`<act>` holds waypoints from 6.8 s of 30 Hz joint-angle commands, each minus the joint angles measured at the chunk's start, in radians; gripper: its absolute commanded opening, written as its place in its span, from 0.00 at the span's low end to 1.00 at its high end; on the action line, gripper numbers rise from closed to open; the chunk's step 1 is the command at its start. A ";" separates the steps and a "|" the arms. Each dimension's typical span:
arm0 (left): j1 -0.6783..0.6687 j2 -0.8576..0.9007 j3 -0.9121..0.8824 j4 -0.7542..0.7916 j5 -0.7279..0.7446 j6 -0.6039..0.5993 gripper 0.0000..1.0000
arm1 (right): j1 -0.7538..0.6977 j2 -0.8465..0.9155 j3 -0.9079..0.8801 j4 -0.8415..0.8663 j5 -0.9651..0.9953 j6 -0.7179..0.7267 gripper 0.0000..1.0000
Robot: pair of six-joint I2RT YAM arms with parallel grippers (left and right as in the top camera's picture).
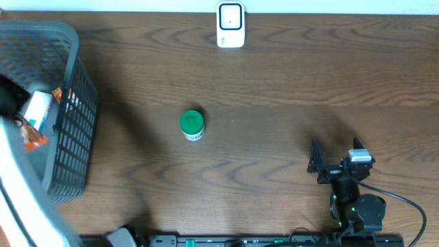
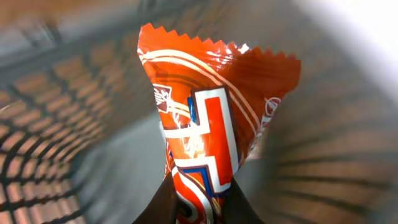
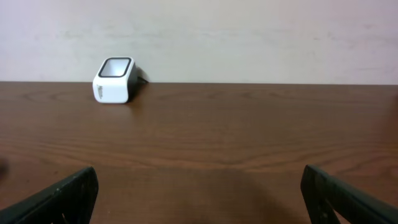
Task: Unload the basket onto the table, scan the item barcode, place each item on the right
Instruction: 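Lift the red TOP bar out and lay it right of the container, then reach the left gripper into the basket and grasp the orange Enjoy box, then place the orange Enjoy box on the table beside the TOP bar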
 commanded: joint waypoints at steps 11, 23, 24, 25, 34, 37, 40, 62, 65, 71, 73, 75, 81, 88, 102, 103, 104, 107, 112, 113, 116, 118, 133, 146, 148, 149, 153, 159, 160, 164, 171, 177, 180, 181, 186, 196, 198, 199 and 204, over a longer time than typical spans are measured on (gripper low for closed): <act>-0.697 -0.300 -0.205 0.034 0.673 -0.037 0.07 | 0.009 -0.004 -0.002 -0.003 0.002 -0.005 0.99; -1.266 0.236 -0.434 0.344 0.201 -0.049 0.07 | 0.009 -0.004 -0.002 -0.003 0.002 -0.005 0.99; -1.271 0.307 -0.434 0.372 0.202 -0.059 0.07 | 0.009 -0.004 -0.002 -0.003 0.002 -0.005 0.99; -1.273 0.349 -0.434 0.390 0.201 -0.060 0.07 | 0.009 -0.004 -0.002 -0.003 0.002 -0.005 0.99; -1.272 0.568 -0.434 0.508 0.123 -0.064 0.13 | 0.009 -0.004 -0.002 -0.003 0.002 -0.005 0.99; -1.273 0.527 -0.398 0.476 0.138 -0.009 0.47 | 0.009 -0.004 -0.002 -0.003 0.002 -0.005 0.99; -1.275 0.371 -0.269 0.352 0.139 0.028 0.77 | 0.009 -0.004 -0.002 -0.003 0.002 -0.005 0.99; 0.128 0.133 0.246 -0.216 0.334 -0.048 1.00 | 0.009 -0.004 -0.002 -0.003 0.002 -0.005 0.99; 0.119 0.246 0.246 -0.210 0.335 0.002 1.00 | 0.009 -0.004 -0.002 -0.003 0.002 -0.005 0.99; 0.065 0.475 0.246 -0.180 0.333 0.140 1.00 | 0.009 -0.004 -0.002 -0.003 0.002 -0.005 0.99; 0.038 0.556 0.246 -0.177 0.311 0.184 1.00 | 0.009 -0.004 -0.002 -0.003 0.002 -0.005 0.99; 0.016 0.613 0.246 -0.169 0.291 0.209 1.00 | 0.009 -0.004 -0.002 -0.003 0.002 -0.005 0.99; -0.039 0.745 0.246 -0.112 0.288 0.227 1.00 | 0.009 -0.004 -0.002 -0.003 0.002 -0.005 0.99; -0.060 0.818 0.246 -0.053 0.205 0.188 1.00 | 0.009 -0.004 -0.002 -0.003 0.002 -0.005 0.99; -0.103 0.836 0.160 0.072 0.187 0.131 1.00 | 0.009 -0.004 -0.002 -0.003 0.002 -0.005 0.99; -0.106 0.836 0.147 0.085 0.179 0.122 1.00 | 0.009 -0.004 -0.002 -0.003 0.002 -0.005 0.99; -0.109 0.836 0.136 0.095 0.175 0.119 1.00 | 0.009 -0.004 -0.002 -0.003 0.002 -0.005 0.99; -0.111 0.836 0.098 0.132 0.175 0.101 0.99 | 0.009 -0.004 -0.002 -0.003 0.002 -0.005 0.99; -0.110 0.836 0.036 0.195 0.172 0.062 0.99 | 0.009 -0.004 -0.002 -0.003 0.002 -0.005 0.99; -0.110 0.836 0.029 0.203 0.172 0.062 1.00 | 0.009 -0.004 -0.002 -0.003 0.002 -0.005 0.99; -0.110 0.836 0.013 0.225 0.171 0.058 1.00 | 0.009 -0.004 -0.002 -0.003 0.002 -0.005 0.99; -0.110 0.836 0.010 0.235 0.164 0.055 1.00 | 0.009 -0.004 -0.002 -0.003 0.002 -0.005 0.99; -0.108 0.825 0.011 0.235 0.086 0.056 0.54 | 0.009 -0.004 -0.002 -0.003 0.002 -0.005 0.99; -0.066 0.367 0.015 0.168 0.079 0.055 0.40 | 0.009 -0.004 -0.002 -0.003 0.002 -0.005 0.99; -0.063 0.256 0.015 0.149 0.089 0.026 0.40 | 0.009 -0.004 -0.002 -0.003 0.002 -0.005 0.99; -0.064 0.179 0.015 0.134 0.152 0.007 0.40 | 0.009 -0.004 -0.002 -0.003 0.002 -0.005 0.99; -0.111 -0.025 0.015 0.113 0.461 0.007 0.40 | 0.009 -0.004 -0.002 -0.003 0.002 -0.005 0.99; -0.433 -0.184 0.010 0.083 0.583 -0.001 0.40 | 0.009 -0.004 -0.002 -0.003 0.002 -0.005 0.99; -0.526 -0.187 0.006 0.083 0.572 0.000 0.40 | 0.009 -0.004 -0.002 -0.003 0.002 -0.005 0.99; -0.855 -0.139 -0.043 0.084 0.399 0.000 0.40 | 0.009 -0.004 -0.002 -0.003 0.002 -0.005 0.99; -1.198 0.094 -0.151 0.097 0.074 -0.024 0.40 | 0.009 -0.004 -0.002 -0.003 0.002 -0.005 0.99; -1.322 0.395 -0.158 0.202 0.072 -0.034 0.40 | 0.009 -0.004 -0.002 -0.003 0.002 -0.005 0.99; -1.346 0.499 -0.158 0.252 0.073 -0.035 0.41 | 0.009 -0.004 -0.002 -0.003 0.002 -0.005 0.99; -1.352 0.526 -0.158 0.261 0.073 -0.035 0.41 | 0.009 -0.004 -0.002 -0.003 0.002 -0.005 0.99; -1.386 0.649 -0.158 0.283 0.084 -0.076 0.40 | 0.009 -0.004 -0.002 -0.003 0.002 -0.005 0.99; -1.419 0.599 -0.109 0.304 0.085 -0.042 0.75 | 0.009 -0.004 -0.002 -0.003 0.002 -0.005 0.99; -1.419 0.515 -0.083 0.300 0.099 0.032 0.80 | 0.009 -0.004 -0.002 -0.003 0.002 -0.005 0.99; -1.419 0.465 -0.075 0.297 0.098 0.072 0.82 | 0.009 -0.004 -0.002 -0.003 0.002 -0.005 0.99; -1.360 0.152 -0.066 0.260 -0.093 0.122 0.96 | 0.009 -0.004 -0.002 -0.003 0.002 -0.005 0.99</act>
